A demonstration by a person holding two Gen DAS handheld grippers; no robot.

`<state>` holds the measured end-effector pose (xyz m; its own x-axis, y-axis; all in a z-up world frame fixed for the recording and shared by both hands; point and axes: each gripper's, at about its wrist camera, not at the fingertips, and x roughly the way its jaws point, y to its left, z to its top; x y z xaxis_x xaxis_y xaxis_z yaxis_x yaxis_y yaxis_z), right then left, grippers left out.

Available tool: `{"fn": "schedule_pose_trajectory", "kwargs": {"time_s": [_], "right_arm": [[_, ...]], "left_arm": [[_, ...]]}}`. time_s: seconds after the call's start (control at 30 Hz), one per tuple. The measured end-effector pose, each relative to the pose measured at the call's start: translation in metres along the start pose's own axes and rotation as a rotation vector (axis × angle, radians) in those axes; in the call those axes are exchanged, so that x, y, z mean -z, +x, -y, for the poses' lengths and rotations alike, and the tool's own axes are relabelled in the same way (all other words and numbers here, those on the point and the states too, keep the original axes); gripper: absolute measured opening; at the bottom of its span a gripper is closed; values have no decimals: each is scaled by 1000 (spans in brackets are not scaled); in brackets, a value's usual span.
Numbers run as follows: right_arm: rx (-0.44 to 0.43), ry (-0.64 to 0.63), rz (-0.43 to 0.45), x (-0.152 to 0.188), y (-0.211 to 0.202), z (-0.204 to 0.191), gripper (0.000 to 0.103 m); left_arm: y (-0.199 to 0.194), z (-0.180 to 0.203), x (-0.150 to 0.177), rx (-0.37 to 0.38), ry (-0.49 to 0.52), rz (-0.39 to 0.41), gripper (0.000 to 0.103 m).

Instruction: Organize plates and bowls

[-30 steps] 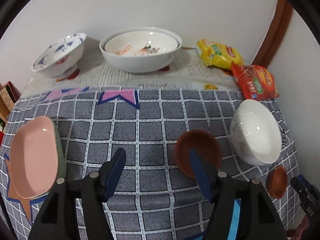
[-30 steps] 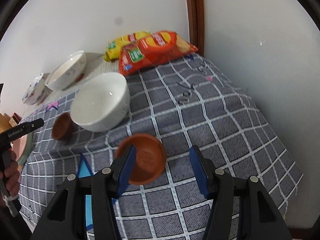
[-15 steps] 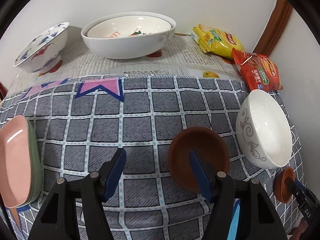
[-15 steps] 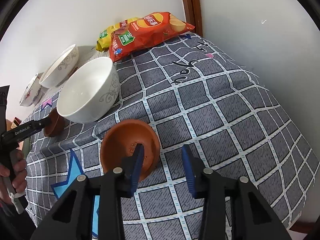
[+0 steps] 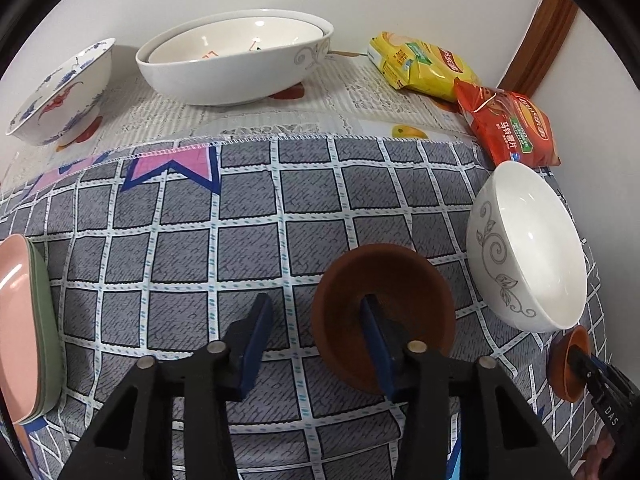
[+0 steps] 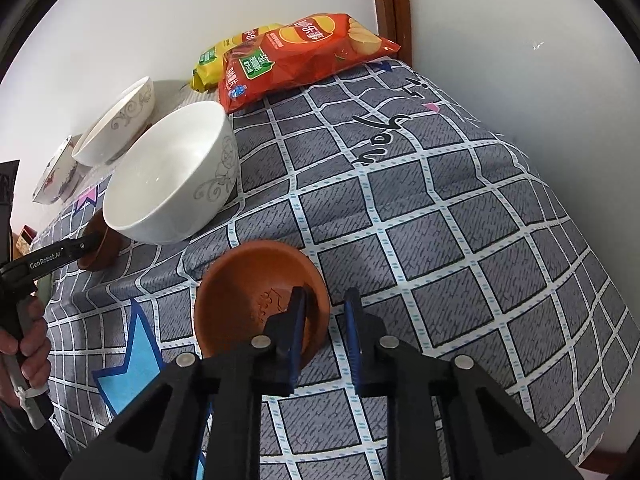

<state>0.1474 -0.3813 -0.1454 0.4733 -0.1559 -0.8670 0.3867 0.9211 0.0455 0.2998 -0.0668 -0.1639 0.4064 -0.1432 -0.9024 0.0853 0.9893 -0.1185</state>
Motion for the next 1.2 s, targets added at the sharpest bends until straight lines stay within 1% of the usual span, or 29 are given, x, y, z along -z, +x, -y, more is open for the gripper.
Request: {"fn": "schedule_pose_trajectory", "kwargs": {"time_s": [0.07, 0.13, 0.2, 0.3, 0.37, 0.47, 0.5, 0.7, 0.9, 1.0, 1.2], "right_arm": [[2, -5, 0, -1, 1, -2, 15], [6, -12, -1, -3, 2, -3, 14], [8, -21, -3, -3, 4, -5, 13], [15, -28, 0, -4, 4, -6, 13], [12, -21, 3, -3, 4, -5, 13], [12, -17, 8, -2, 3, -5, 12], [12, -18, 10, -2, 3, -6, 11], [10, -24, 30, -1, -4, -10, 8], [7, -26, 47, 1, -12, -14, 8], [14, -37, 54, 3, -17, -18, 8], [5, -44, 84, 5, -32, -21, 8]], "left_arm": [[0, 1, -1, 1, 2, 3, 41], [0, 0, -1, 3, 3, 5, 37], [2, 0, -2, 6, 5, 4, 36], [3, 0, -3, 7, 8, 7, 32], [3, 1, -4, 13, 11, 6, 29], [4, 2, -4, 22, 14, 4, 22], [4, 3, -4, 25, 17, 3, 17], [-1, 7, -3, 24, 15, 4, 11], [-15, 11, 1, 36, 31, 21, 8], [-24, 16, 3, 41, 54, 31, 8], [-39, 23, 5, 49, 57, 52, 8]]}}
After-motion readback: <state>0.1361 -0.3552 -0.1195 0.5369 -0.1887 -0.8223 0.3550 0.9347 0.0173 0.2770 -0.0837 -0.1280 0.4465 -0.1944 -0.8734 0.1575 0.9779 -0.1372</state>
